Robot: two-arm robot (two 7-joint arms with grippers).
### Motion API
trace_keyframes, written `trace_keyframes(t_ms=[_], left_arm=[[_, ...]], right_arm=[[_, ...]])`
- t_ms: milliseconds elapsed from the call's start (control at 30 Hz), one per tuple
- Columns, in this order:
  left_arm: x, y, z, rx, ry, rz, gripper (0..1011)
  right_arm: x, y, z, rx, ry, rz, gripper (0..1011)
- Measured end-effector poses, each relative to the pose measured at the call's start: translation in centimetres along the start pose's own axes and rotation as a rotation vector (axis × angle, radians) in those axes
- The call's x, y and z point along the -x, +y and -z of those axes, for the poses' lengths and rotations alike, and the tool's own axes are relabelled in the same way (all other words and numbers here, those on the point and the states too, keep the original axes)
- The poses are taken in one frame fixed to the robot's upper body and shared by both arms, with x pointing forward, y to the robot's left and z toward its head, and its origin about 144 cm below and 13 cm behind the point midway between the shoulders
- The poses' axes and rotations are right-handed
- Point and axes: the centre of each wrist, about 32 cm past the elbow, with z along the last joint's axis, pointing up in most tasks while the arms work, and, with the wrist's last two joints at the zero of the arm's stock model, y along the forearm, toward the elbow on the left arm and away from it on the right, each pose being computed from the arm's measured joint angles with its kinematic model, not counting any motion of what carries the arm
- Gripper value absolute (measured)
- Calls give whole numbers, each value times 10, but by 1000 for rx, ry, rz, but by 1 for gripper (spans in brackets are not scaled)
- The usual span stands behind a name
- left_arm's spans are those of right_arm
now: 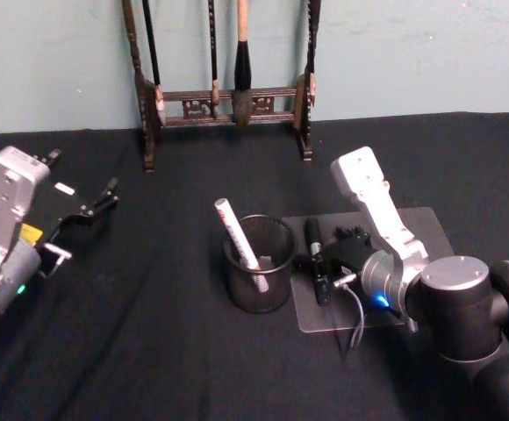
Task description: Pick up the water-based marker from the table and place it into the pen holder.
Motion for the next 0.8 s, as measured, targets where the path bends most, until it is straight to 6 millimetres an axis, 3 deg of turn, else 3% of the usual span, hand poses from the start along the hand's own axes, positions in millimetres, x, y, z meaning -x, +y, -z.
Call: trace_keyframes(t_ms=[233,367,800], left_arm=[[0,0,0,0,0,0,1001],[0,0,0,0,0,0,1001],[0,0,0,0,0,0,1001]], right_arm=[[0,0,0,0,1,0,1003],[0,0,0,1,1,0,927],[0,0,0,1,2,-1,544]])
